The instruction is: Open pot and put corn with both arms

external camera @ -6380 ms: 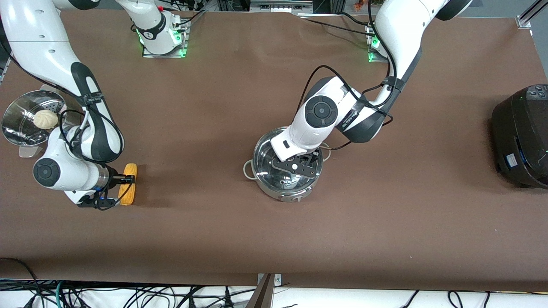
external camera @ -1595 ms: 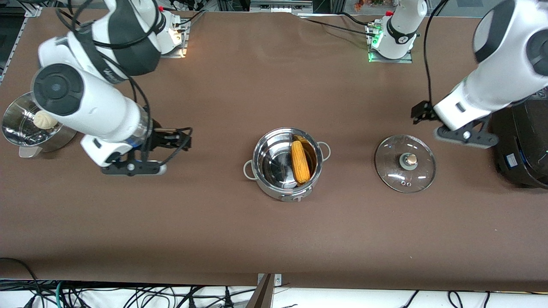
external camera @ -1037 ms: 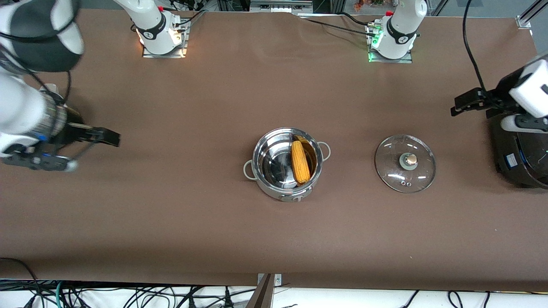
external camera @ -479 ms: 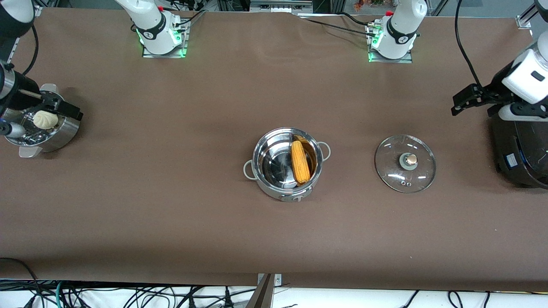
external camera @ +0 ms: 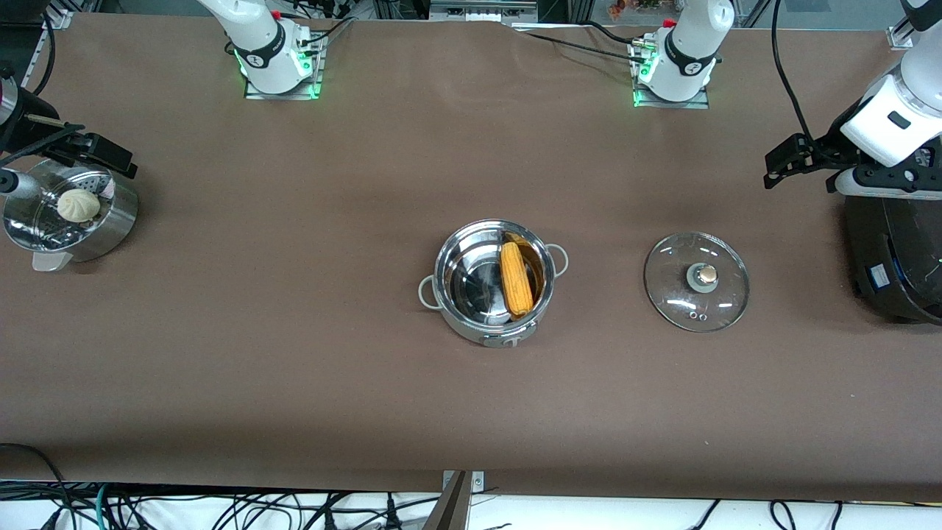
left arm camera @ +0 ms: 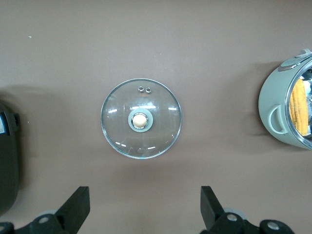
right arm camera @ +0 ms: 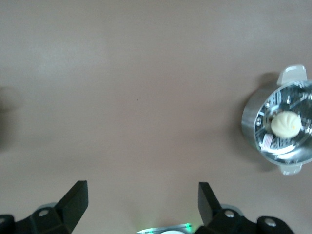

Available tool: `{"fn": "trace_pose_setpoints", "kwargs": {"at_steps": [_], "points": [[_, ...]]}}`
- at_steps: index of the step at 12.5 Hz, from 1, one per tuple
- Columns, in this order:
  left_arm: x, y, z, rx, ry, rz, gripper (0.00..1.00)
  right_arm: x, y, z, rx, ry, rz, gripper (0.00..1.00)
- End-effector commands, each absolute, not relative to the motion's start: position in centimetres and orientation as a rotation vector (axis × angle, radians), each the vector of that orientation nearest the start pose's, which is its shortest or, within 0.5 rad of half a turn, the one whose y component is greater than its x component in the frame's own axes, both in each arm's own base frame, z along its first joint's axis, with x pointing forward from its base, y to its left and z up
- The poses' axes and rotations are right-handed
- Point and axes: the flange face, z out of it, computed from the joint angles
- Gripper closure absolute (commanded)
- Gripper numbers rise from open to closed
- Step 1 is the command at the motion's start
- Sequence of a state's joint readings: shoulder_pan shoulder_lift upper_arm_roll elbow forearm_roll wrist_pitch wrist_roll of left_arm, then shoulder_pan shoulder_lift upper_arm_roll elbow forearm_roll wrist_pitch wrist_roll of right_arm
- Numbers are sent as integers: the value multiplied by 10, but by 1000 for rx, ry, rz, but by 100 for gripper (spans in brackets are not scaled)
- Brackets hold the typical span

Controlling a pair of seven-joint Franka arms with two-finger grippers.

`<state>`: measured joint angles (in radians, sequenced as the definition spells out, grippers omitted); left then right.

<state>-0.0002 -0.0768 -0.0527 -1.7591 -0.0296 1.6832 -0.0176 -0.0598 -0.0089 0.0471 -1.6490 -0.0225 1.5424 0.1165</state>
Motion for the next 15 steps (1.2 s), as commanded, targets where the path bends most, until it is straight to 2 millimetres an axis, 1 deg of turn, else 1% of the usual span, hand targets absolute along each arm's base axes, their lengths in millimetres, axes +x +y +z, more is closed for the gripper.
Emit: {"fn": "trace_pose_setpoints", "kwargs": {"at_steps": [1, 2, 3, 4, 5, 6, 8, 12, 13, 15], "points": [[531, -25, 590, -3142, 73, -9, 0, 543, -15, 587, -3162, 98, 136, 0], [531, -24, 589, -3141, 73, -7, 0, 550, -15, 582, -3162, 93, 148, 0], [531, -21, 589, -3141, 68, -7, 0, 557, -17, 582, -3160, 91, 153, 0], [532, -17, 589, -3142, 120, -5, 0, 563, -17, 583, -3159, 86, 148, 0], [534, -11, 590, -3142, 166, -10, 0, 564, -17, 583, -3161, 69, 146, 0], [534, -12, 590, -3140, 169, -10, 0, 565, -16, 582, -3159, 45, 148, 0], [533, -29, 591, -3130, 215, -11, 0, 566, -18, 580, -3159, 47, 155, 0], [533, -29, 589, -3131, 215, 13, 0, 567, -19, 579, -3158, 49, 155, 0], [535, -28, 589, -3131, 210, 13, 0, 568, -19, 576, -3157, 49, 165, 0], [535, -29, 591, -3131, 213, 15, 0, 570, -20, 580, -3157, 50, 151, 0]]}}
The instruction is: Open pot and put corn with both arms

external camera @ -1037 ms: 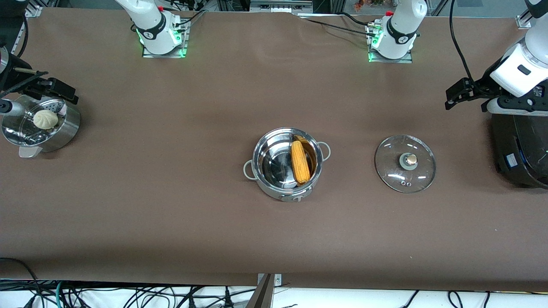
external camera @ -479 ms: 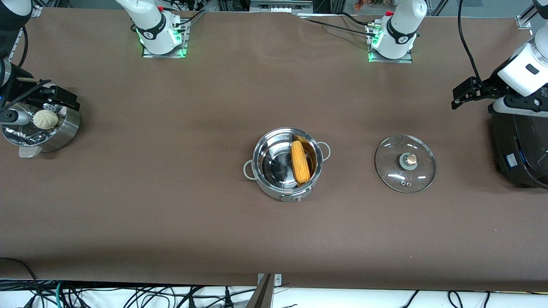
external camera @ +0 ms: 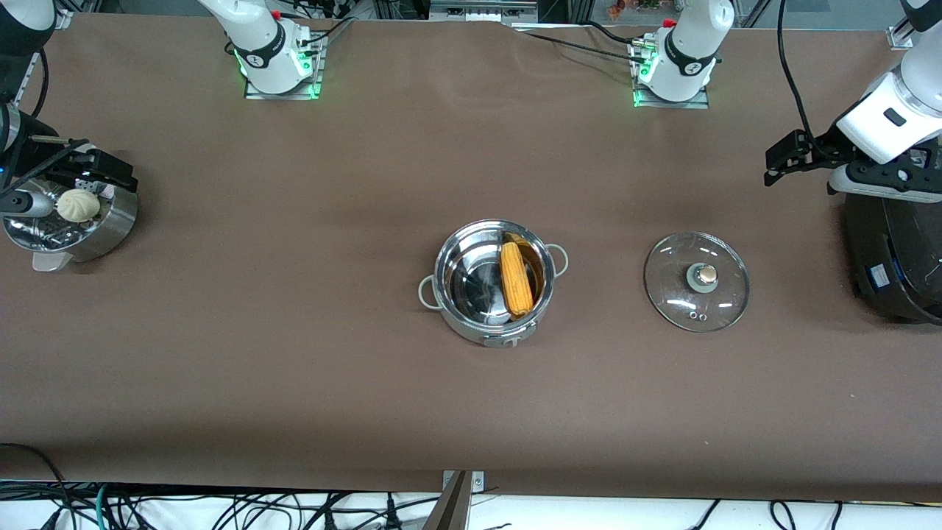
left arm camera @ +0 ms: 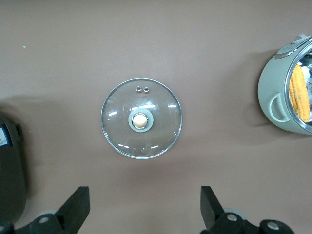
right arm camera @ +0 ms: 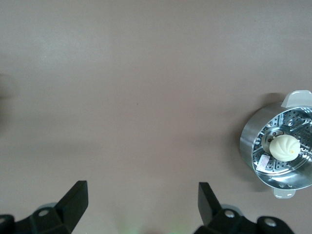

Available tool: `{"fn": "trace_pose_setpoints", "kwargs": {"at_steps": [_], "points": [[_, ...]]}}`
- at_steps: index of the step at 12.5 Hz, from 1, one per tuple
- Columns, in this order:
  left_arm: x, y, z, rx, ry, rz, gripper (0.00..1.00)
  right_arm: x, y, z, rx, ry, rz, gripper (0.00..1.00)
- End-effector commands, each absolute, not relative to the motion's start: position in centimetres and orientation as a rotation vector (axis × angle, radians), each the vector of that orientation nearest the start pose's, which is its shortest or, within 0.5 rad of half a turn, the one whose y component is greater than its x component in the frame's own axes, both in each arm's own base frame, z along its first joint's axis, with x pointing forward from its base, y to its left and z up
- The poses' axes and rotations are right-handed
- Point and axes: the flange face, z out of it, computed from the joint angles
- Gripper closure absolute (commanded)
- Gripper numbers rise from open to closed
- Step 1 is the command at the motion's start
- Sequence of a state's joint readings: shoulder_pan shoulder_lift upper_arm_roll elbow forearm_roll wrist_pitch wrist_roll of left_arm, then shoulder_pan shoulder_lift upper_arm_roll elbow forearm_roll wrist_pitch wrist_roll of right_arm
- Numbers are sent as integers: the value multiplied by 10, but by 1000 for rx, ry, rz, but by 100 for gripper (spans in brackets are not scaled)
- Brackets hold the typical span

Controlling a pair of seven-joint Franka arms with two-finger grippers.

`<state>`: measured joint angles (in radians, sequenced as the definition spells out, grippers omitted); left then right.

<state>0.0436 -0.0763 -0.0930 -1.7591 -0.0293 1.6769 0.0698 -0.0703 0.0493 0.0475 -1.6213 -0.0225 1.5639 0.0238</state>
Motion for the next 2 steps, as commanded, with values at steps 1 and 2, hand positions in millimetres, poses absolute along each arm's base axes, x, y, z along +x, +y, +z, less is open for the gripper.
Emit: {"fn": "trace_pose_setpoints", "kwargs": {"at_steps": [1, 2], "points": [[535, -29, 589, -3133, 208, 20, 0, 571, -20, 578, -3157, 49, 155, 0], [535, -29, 589, -3132, 208, 20, 0, 571, -20, 578, -3157, 49, 155, 0]]}}
